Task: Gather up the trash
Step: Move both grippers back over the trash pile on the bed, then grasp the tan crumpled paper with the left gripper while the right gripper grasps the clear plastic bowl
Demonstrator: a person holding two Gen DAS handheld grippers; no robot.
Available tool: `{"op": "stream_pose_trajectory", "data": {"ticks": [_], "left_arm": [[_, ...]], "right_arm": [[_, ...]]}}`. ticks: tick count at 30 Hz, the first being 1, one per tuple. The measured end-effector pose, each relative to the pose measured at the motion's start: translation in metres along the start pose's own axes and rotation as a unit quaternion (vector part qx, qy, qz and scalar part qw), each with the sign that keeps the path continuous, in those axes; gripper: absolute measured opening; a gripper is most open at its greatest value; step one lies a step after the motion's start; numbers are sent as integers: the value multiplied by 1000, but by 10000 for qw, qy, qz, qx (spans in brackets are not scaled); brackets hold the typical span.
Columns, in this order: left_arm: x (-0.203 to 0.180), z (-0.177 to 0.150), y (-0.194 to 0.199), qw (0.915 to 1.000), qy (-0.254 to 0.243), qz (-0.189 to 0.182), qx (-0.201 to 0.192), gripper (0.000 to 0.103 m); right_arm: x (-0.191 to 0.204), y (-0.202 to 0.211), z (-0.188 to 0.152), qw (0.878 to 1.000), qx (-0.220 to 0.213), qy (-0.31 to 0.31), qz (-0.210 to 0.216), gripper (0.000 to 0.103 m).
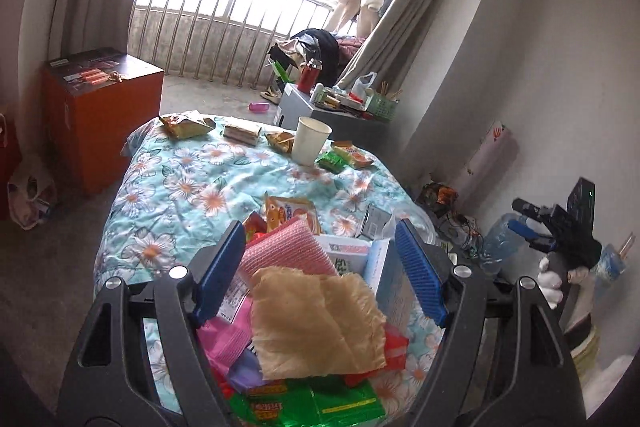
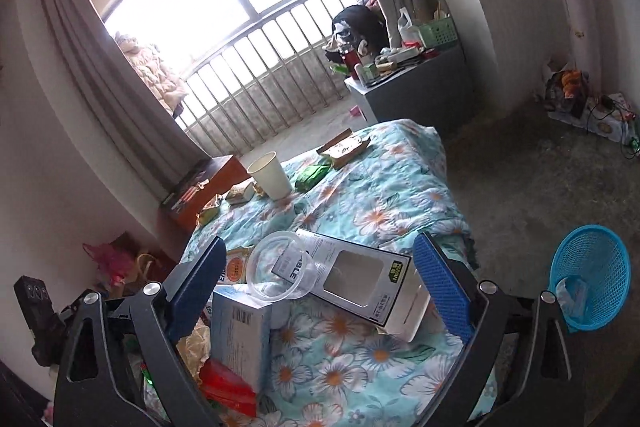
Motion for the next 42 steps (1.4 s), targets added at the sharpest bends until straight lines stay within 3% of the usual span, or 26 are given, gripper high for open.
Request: {"op": "stream_pose_trajectory", "data": {"ticks": [3, 7, 13, 19, 25, 32, 35, 42], "left_arm": [[-10, -30, -5, 9968, -730, 113, 294, 72], [-21, -70, -22, 9839, -1620, 303, 697, 72], [-18, -95, -49, 9806, -1622, 389, 1034, 72], [-4, -111, -72, 9687, -1895, 999, 1257, 72], [-3, -119, -74, 9674, -1865, 928, 1443, 43], [-3, -117, -69, 9684, -1871, 890, 1386, 12], [-7, -114, -63, 9679, -1969, 900, 1280, 8], [-12, -96, -44, 9752, -1876, 768, 890, 7]], "right_arm": [[8, -27, -6, 9995, 297, -35, 34, 89], [15, -56, -12, 9982, 592, -23, -16, 88], [19, -93, -17, 9954, 941, -41, -164, 82], [21, -122, -25, 9919, 1239, 14, -280, 73], [15, -134, -32, 9886, 1437, 9, -442, 56], [5, -137, -39, 9864, 1557, -174, -493, 23], [5, -134, -39, 9870, 1513, -199, -497, 10], [5, -126, -31, 9902, 1292, -249, -477, 7]]}}
Point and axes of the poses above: each gripper's, at about its wrist camera, not at the fingertips, and y roughly against the way its jaws point, x to its left, z to its top, the point moved 8 cm from there along -y, roughly the way its jaws point, and after that the axes turned 2 degrees about y, right-handed, at the moved point
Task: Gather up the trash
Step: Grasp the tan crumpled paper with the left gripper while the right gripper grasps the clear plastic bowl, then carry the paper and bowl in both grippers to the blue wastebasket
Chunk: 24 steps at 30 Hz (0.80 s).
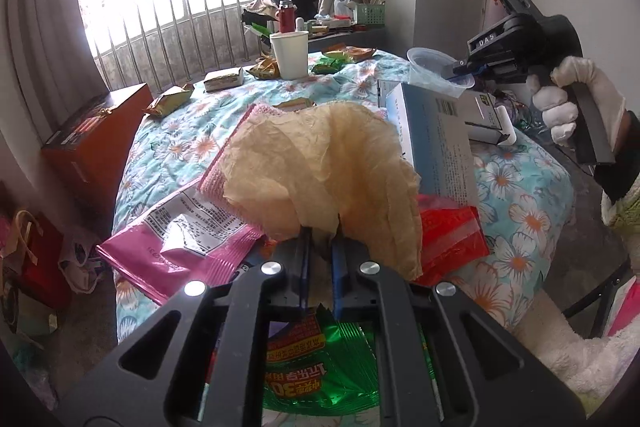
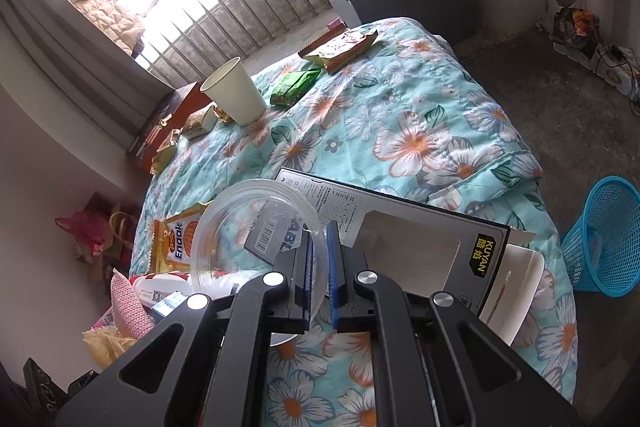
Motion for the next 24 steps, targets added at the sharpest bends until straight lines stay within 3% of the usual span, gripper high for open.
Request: {"op": "stream_pose_trajectory", "data": {"ticks": [12, 24], "left_arm": [[21, 39, 40, 9899, 878, -559, -963, 6], [-11, 70, 60, 9872, 384, -675, -1392, 5]], "right_arm": [[0, 36, 10, 9987, -448, -131, 191, 7], [-38, 110, 0, 9930, -1050, -499, 188, 7]]}}
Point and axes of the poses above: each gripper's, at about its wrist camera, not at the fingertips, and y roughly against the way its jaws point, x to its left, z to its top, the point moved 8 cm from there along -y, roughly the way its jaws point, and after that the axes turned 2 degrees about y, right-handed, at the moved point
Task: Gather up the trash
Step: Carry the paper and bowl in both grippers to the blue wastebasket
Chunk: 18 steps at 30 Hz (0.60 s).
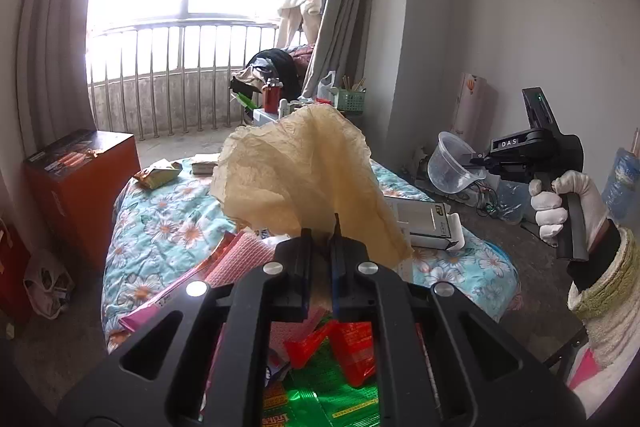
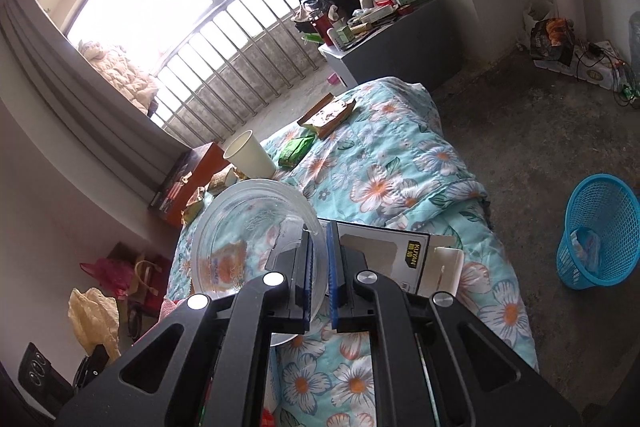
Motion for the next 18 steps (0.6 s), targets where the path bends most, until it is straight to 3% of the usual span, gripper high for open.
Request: {"op": "stream_pose_trajectory", "data": {"ticks": [9, 18], "left_arm": [[-68, 26, -34, 9956, -604, -681, 223, 5], [-175, 39, -102, 9776, -1253, -1416, 929, 5]], "right_arm": [[-81, 76, -4, 9946, -601, -640, -549, 7], [-189, 143, -31, 9728, -1141, -1650, -1156, 7]]}}
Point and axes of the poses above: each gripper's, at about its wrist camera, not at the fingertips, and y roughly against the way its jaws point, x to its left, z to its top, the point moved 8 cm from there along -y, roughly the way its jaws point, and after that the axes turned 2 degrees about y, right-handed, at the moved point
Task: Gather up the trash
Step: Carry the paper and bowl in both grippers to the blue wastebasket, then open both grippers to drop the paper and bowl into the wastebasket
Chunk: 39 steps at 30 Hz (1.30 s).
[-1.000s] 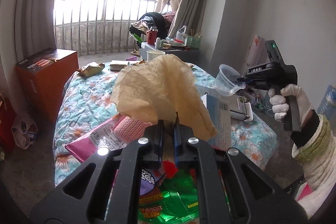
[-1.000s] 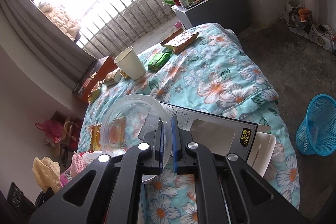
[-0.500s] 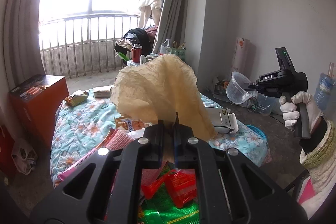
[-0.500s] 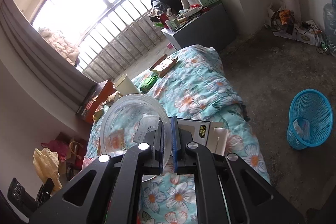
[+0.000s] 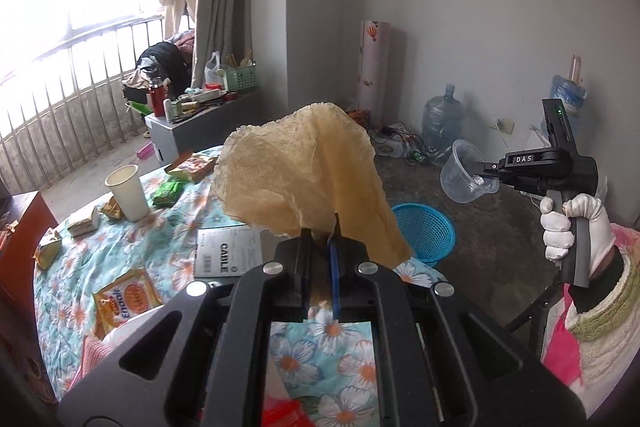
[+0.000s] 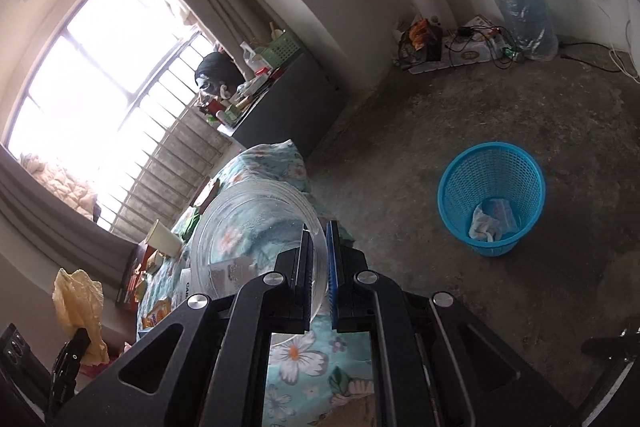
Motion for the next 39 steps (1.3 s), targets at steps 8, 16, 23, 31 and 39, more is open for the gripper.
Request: {"op": "stream_pose_trajectory", "data": {"ticks": [8, 16, 23, 31, 39], "left_arm": [[-73, 28, -118, 9925, -401, -566, 1004, 5], [-153, 19, -252, 9713, -896, -816, 2045, 5], [-213, 1, -349, 9522, -860, -1409, 2571, 6], [-250, -18, -442, 9444, -520, -1541, 2859, 6], [-268, -37, -496, 9481, -512, -1062, 2953, 59]], "right_arm": [[-82, 9, 13, 9965, -318, -717, -294, 7], [-133, -7, 16, 9921, -315, -1111, -480, 7], [-189, -69, 11, 9840, 214, -1581, -794, 7], [-261, -145, 16, 9618, 785, -2466, -892, 7], [-309, -205, 19, 9515, 1142, -2577, -1231, 50]]}}
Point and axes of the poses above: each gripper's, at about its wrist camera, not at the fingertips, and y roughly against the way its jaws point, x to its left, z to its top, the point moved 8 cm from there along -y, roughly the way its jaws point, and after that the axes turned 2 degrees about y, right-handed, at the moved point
